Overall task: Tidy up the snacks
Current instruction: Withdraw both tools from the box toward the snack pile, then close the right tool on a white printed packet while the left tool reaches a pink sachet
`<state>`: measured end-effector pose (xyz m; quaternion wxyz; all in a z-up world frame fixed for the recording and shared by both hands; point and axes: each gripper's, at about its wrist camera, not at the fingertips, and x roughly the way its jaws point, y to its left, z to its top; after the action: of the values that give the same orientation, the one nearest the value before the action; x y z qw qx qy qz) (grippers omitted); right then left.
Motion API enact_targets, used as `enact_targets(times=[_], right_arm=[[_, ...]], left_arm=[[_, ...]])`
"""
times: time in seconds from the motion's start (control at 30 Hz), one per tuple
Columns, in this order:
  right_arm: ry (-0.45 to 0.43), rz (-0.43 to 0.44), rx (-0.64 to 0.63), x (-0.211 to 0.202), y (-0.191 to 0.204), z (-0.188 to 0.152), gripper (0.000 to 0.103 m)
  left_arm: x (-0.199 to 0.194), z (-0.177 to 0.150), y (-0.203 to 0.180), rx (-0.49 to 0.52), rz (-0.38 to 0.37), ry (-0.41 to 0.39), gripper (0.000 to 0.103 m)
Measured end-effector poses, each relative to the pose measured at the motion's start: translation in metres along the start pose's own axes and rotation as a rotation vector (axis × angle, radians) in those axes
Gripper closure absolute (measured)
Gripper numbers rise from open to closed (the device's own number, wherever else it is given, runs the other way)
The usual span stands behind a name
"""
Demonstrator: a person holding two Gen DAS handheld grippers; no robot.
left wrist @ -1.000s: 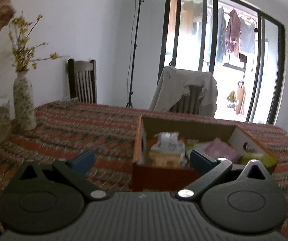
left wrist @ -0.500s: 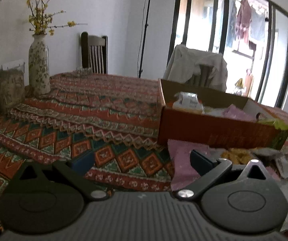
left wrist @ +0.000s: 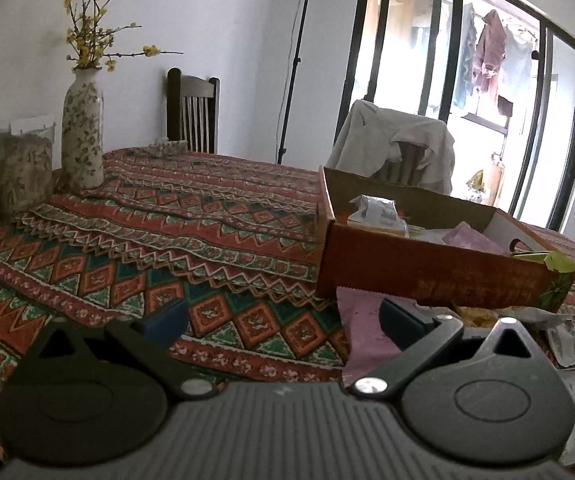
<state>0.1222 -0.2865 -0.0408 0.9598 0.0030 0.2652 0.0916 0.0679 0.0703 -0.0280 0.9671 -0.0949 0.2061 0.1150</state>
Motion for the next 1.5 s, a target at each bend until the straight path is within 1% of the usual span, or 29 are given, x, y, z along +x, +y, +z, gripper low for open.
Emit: enact_targets(times=[0.17, 0.27, 0.37, 0.5, 0.57, 0.63, 0.7, 0.73, 1.03, 1.1, 1.17, 1.2, 1.23, 1.27, 1.3, 1.37, 1.5], right_arm=[[0.034, -0.031, -0.037, 0.014, 0.007, 0.006, 0.000], [0.076, -0.057, -0.050, 0.031, 0.008, 0.013, 0.000], [0.120, -0.060, -0.063, 0.049, 0.010, 0.017, 0.000], [0.163, -0.066, -0.080, 0.069, 0.014, 0.022, 0.002], [0.181, -0.066, -0.084, 0.078, 0.017, 0.023, 0.006], [0.186, -0.050, -0.066, 0.084, 0.016, 0.023, 0.006], [0.190, -0.032, -0.038, 0.086, 0.013, 0.023, 0.003], [0.192, -0.030, -0.034, 0.086, 0.012, 0.022, 0.000], [0.200, -0.023, -0.038, 0.087, 0.012, 0.023, 0.000], [0.190, -0.013, -0.040, 0.086, 0.012, 0.023, 0.006], [0.167, -0.001, -0.051, 0.082, 0.014, 0.021, 0.022], [0.157, 0.007, -0.058, 0.079, 0.015, 0.020, 0.027], [0.151, 0.015, -0.063, 0.077, 0.017, 0.020, 0.037], [0.143, 0.021, -0.067, 0.075, 0.018, 0.019, 0.051], [0.136, 0.024, -0.070, 0.073, 0.019, 0.019, 0.055], [0.126, 0.020, -0.077, 0.070, 0.021, 0.018, 0.059], [0.070, -0.008, -0.069, 0.061, 0.020, 0.019, 0.060]], left_arm=[[0.001, 0.000, 0.001, -0.010, 0.002, 0.006, 0.000], [0.001, 0.000, 0.001, -0.008, 0.003, 0.006, 0.000], [0.001, 0.000, 0.001, -0.012, 0.002, 0.005, 0.000], [0.002, 0.000, 0.002, -0.016, 0.005, 0.007, 0.000], [0.002, 0.000, 0.002, -0.017, 0.006, 0.007, 0.000], [0.002, -0.001, 0.003, -0.020, 0.006, 0.006, 0.000], [0.002, -0.001, 0.003, -0.021, 0.005, 0.010, 0.000], [0.002, -0.001, 0.003, -0.020, 0.005, 0.011, 0.000], [0.001, 0.000, 0.004, -0.025, 0.010, 0.007, 0.000], [0.001, 0.000, 0.004, -0.029, 0.008, 0.006, 0.000], [0.001, 0.000, 0.005, -0.032, 0.008, 0.005, 0.000], [0.001, 0.000, 0.005, -0.033, 0.008, 0.005, 0.000], [0.001, -0.001, 0.005, -0.034, 0.007, 0.005, 0.000], [0.001, -0.001, 0.005, -0.034, 0.007, 0.005, 0.000], [0.001, -0.001, 0.005, -0.034, 0.008, 0.005, 0.000], [0.001, -0.001, 0.005, -0.034, 0.007, 0.004, 0.000], [0.001, -0.001, 0.006, -0.038, 0.008, 0.001, 0.000]])
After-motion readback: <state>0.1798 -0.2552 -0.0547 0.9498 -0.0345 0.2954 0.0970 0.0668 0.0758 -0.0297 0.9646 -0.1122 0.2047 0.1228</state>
